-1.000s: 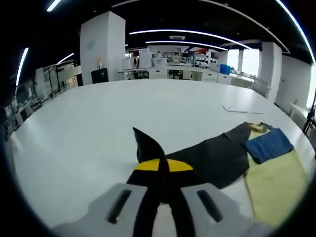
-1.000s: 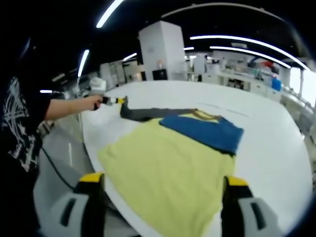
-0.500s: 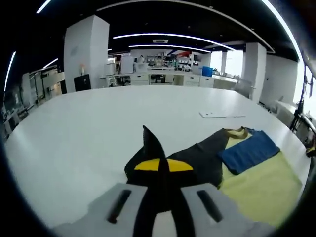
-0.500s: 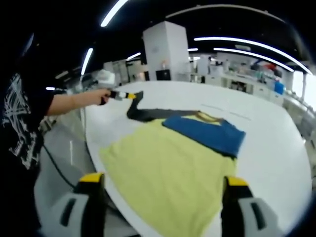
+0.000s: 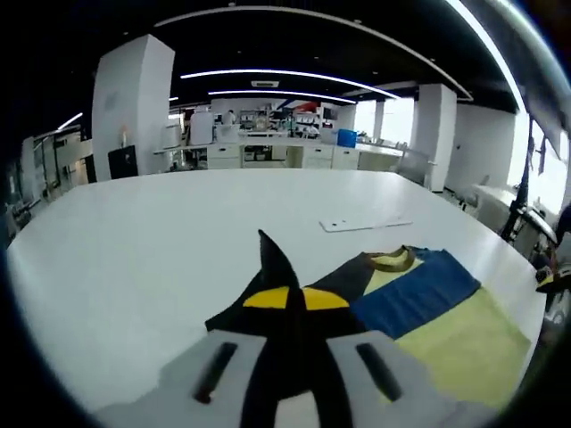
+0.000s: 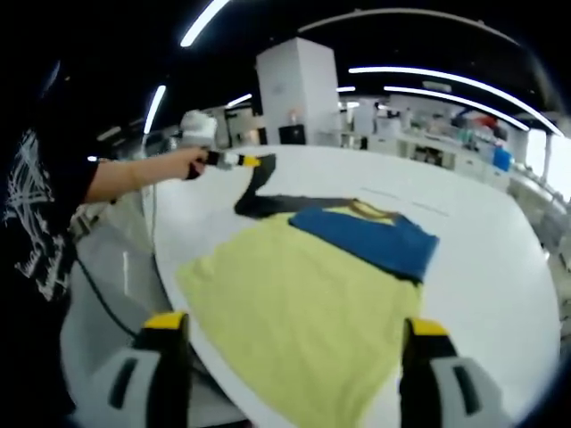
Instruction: Fold the garment on the visible template until the final outline fits inside the template.
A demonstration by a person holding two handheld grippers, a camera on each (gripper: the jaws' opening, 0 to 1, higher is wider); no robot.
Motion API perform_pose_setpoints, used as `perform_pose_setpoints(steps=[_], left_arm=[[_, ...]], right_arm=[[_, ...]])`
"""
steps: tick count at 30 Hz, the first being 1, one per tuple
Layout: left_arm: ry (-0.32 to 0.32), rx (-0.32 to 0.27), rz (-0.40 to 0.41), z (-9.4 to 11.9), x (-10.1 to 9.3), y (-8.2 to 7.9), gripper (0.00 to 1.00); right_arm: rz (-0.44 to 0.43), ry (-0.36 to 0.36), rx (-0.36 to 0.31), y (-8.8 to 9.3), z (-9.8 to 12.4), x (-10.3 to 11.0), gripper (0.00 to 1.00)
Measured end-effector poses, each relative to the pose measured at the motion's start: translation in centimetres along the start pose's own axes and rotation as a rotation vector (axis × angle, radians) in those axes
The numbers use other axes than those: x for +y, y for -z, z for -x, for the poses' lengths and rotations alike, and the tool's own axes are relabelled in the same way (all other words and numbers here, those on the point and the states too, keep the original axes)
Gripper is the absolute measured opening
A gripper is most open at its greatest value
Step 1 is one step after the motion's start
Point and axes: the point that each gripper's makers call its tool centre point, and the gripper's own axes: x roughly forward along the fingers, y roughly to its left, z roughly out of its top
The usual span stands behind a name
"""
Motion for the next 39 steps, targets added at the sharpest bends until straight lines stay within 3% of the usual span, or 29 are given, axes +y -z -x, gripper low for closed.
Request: perform_pose_setpoints(steps=[18,30,39], left_arm=[[0.117,-0.046,-0.017,-2.9,-6.8,-3.3,0.00],[0.191,-0.042,-0.010,-4.9,-11.7,-3.5,0.00],[0.221,-0.020,-0.030,-6.5,-14.3,-3.3,0.00]], right_arm=[[-0.004,0.013,0.015,0.7,0.0,-0.4,0.99],[-0.026,0.024,0.029,1.6,0.3,-1.0,0.99],[-0.030,0.029,0.031,1.6,0.3,-1.5,0.99]])
